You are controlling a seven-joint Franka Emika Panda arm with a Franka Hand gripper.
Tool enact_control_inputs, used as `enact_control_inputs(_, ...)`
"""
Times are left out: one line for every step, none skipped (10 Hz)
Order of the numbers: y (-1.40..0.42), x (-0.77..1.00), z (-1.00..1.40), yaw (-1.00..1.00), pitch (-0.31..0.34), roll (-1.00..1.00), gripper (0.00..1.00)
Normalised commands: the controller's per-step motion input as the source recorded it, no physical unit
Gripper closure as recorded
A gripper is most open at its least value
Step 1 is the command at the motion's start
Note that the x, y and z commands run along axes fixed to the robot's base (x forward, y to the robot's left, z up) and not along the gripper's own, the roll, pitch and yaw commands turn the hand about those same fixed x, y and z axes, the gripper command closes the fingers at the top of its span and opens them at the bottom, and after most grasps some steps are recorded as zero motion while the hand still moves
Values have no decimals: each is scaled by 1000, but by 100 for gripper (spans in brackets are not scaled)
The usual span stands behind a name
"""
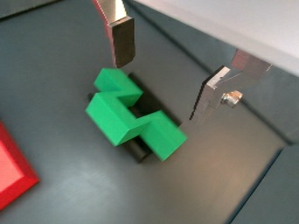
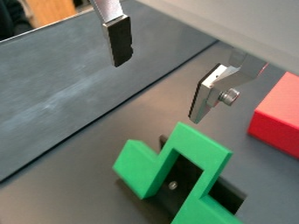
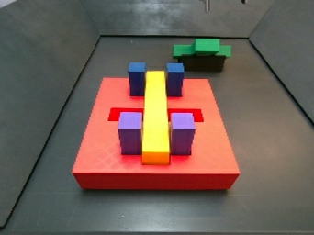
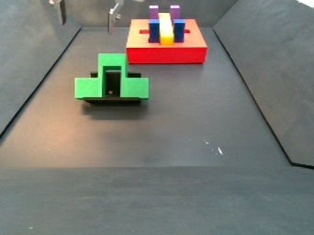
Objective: Pick up the green object. Move up. Place the green object on the fixture. Regrasp the green object. Move to above the board. Insert the green object.
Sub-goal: Regrasp the green object.
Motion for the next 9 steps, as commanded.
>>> enact_control_inputs(-103, 114, 20, 220, 443, 1000, 0)
enact_control_inputs(-146, 120, 29, 169, 474, 1000, 0)
enact_control_inputs(-143, 151, 37, 143, 483, 1000, 0)
enact_control_inputs(-197, 203, 0, 103, 471, 1000, 0)
enact_control_inputs(-283, 220, 0, 94, 380, 1000, 0)
enact_control_inputs(-320, 183, -17, 120, 323, 1000, 0)
enact_control_inputs(-329, 137, -51, 151, 277, 1000, 0)
enact_control_inputs(-303, 66, -3, 177, 269, 1000, 0)
enact_control_inputs(-243, 0, 0, 254, 274, 1000, 0)
